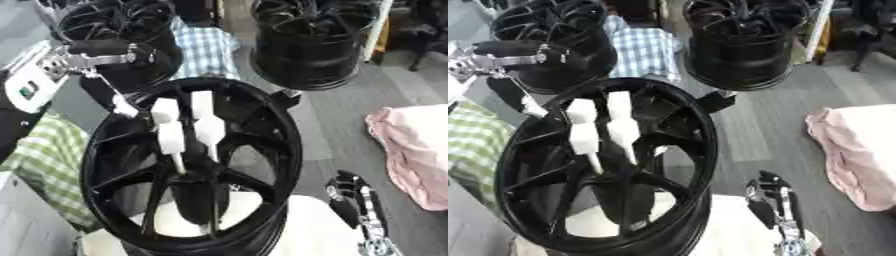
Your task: Pull the pin out of the wheel hub.
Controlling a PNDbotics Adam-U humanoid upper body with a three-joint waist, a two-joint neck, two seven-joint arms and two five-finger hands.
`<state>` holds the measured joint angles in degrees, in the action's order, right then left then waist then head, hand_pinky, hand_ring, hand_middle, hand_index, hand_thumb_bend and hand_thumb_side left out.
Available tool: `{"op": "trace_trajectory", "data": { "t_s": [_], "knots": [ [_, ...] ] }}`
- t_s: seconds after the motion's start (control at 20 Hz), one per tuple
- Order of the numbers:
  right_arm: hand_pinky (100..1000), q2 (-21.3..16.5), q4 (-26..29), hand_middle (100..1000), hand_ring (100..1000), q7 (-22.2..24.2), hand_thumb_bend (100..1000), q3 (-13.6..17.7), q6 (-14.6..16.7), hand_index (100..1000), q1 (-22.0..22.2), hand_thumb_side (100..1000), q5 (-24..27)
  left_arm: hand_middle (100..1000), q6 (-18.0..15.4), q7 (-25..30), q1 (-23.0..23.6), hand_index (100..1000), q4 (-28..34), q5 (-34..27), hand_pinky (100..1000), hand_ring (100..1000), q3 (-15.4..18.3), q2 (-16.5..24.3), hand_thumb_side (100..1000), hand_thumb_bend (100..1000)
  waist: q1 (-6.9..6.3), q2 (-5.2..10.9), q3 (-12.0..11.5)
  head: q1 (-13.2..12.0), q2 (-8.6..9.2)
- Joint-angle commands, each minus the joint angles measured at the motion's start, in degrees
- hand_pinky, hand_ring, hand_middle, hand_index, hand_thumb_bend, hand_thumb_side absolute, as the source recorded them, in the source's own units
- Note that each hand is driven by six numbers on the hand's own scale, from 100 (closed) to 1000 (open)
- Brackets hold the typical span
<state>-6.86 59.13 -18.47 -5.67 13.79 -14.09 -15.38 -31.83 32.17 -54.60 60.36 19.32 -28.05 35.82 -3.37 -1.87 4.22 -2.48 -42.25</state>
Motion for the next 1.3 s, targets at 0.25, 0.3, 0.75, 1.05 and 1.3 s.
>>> {"op": "trace_trajectory", "data": {
  "t_s": [0.25,0.3,0.75,1.05,1.3],
  "knots": [
    [753,-0.36,0.63,710,740,0.11,100,-0.24,0.09,802,-0.88,347,-0.46,819,-20.14,19.80,-1.00,899,-0.50,0.55,854,824,-1.59,-0.13,422,541,0.09,0.54,0.20,-0.44,-0.07],
    [753,-0.36,0.64,710,740,0.11,100,-0.25,0.08,802,-0.89,346,-0.46,798,-20.14,19.80,-0.96,886,-0.69,0.84,849,810,-1.66,-0.21,424,533,0.09,0.54,0.22,-0.47,-0.07],
    [753,-0.26,0.73,710,739,0.10,100,-0.33,0.05,802,-0.98,345,-0.50,697,-20.14,19.80,-0.46,836,-3.94,5.26,821,746,-0.79,-1.02,402,440,0.14,0.43,0.39,-0.69,-0.25],
    [752,-0.15,0.72,710,739,0.19,100,-0.44,0.03,802,-1.05,345,-0.51,628,-20.14,19.80,-0.19,783,-4.82,3.14,804,717,-0.96,-2.07,404,399,0.17,0.36,0.57,-0.88,-0.25],
    [752,-0.07,0.63,710,739,0.22,100,-0.50,0.01,802,-1.08,345,-0.49,496,-20.14,19.80,-0.02,661,-5.42,0.21,780,646,-1.21,-2.30,385,327,0.21,0.34,0.60,-0.95,-0.19]
  ]
}}
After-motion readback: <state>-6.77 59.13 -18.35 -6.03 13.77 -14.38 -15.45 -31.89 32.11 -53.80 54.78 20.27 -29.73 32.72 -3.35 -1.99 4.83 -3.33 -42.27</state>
